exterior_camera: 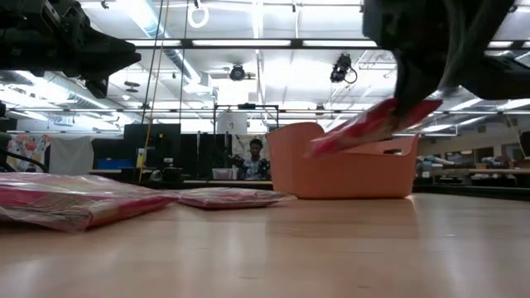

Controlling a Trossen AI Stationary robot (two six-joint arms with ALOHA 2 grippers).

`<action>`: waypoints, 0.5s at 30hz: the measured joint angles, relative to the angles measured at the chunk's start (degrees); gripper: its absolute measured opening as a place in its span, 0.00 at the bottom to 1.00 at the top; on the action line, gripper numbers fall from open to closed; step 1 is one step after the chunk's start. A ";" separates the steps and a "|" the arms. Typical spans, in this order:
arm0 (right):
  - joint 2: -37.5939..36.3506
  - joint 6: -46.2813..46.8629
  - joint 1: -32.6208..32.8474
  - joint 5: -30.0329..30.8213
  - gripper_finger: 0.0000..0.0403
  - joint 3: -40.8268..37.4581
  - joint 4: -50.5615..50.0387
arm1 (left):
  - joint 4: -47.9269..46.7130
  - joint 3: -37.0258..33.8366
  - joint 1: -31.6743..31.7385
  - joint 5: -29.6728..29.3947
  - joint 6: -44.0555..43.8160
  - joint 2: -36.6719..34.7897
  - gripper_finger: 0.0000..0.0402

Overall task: Sort popcorn bags into baskets
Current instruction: Put the popcorn pack into the orange bin

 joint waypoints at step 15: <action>-6.67 12.95 -6.08 0.22 0.02 -3.90 -4.33 | -0.35 0.00 0.02 0.02 -0.35 0.02 0.22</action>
